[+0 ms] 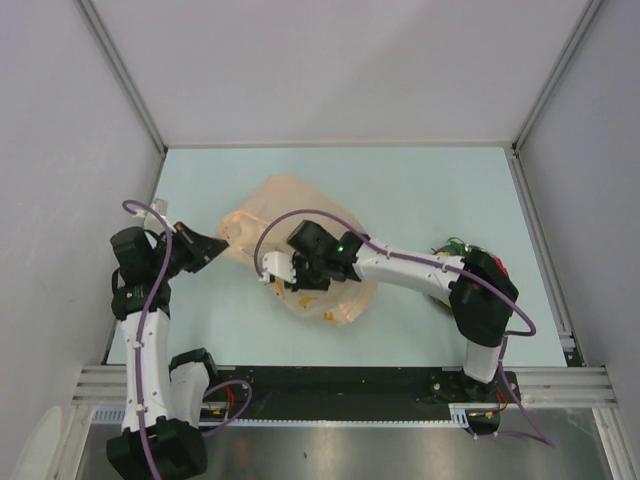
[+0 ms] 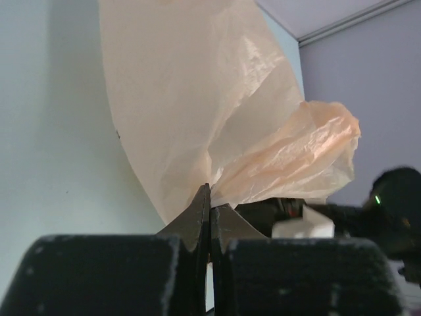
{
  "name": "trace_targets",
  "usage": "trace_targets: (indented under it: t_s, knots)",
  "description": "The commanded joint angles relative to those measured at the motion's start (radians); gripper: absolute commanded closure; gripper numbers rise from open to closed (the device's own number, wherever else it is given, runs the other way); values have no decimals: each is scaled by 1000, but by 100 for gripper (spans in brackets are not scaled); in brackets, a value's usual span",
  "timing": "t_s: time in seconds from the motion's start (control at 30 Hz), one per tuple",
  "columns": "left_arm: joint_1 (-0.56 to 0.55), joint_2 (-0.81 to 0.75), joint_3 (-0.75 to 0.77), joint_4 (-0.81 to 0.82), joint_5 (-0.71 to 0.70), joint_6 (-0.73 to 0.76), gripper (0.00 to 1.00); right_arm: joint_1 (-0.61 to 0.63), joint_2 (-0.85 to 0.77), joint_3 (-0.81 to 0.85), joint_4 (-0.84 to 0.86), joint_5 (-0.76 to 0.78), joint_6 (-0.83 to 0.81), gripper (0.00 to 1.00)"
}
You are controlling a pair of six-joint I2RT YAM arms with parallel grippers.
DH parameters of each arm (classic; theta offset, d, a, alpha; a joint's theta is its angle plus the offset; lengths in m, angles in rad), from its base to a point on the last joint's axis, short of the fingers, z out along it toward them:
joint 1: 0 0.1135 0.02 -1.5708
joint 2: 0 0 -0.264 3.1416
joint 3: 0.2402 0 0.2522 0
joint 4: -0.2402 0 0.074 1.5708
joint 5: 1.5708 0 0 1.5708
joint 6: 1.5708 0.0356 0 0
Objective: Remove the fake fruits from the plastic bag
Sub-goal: Adjust the plastic bag at the center of the board.
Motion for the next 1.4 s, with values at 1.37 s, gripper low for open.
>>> trace_targets:
  t_s: [1.37]
  knots:
    - [-54,23,196,-130,41,111,100,-147,-125,-107,56,275,-124,64]
